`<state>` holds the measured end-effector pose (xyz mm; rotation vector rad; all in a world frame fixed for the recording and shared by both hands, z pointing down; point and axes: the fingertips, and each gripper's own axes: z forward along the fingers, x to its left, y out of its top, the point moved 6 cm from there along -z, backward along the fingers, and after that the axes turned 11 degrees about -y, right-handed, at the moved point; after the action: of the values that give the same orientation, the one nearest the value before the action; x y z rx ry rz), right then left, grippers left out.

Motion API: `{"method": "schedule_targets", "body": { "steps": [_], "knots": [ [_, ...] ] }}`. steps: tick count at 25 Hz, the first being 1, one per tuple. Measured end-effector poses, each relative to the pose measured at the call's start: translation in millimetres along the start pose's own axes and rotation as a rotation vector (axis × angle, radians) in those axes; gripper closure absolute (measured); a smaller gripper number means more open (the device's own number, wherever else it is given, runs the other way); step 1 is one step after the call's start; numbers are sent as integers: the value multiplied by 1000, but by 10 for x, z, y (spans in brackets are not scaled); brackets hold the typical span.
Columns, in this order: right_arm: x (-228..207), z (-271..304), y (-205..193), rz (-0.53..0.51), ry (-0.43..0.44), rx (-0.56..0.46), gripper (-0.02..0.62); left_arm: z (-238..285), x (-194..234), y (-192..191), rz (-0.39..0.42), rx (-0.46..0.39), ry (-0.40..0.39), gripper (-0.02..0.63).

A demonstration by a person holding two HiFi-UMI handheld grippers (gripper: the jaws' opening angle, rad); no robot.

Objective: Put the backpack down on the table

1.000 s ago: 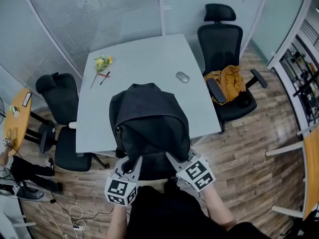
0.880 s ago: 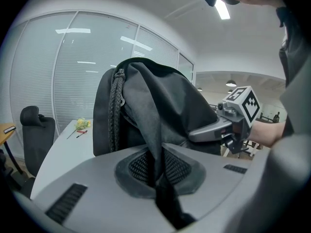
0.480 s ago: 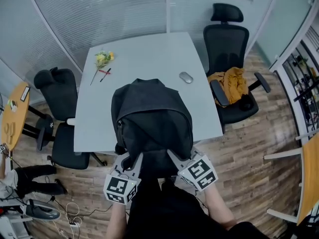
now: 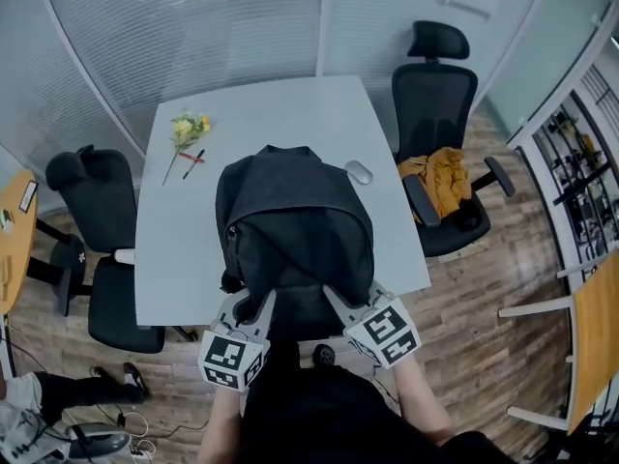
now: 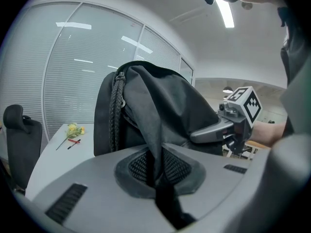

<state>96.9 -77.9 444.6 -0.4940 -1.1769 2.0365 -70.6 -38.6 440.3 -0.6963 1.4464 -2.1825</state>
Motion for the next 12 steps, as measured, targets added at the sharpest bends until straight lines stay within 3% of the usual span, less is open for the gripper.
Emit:
{"method": "schedule_targets", "body": {
  "steps": [12],
  "knots": [
    [2,802,395,46,-60,52,572,110,989,112,-6,6,-93,587]
  ]
}}
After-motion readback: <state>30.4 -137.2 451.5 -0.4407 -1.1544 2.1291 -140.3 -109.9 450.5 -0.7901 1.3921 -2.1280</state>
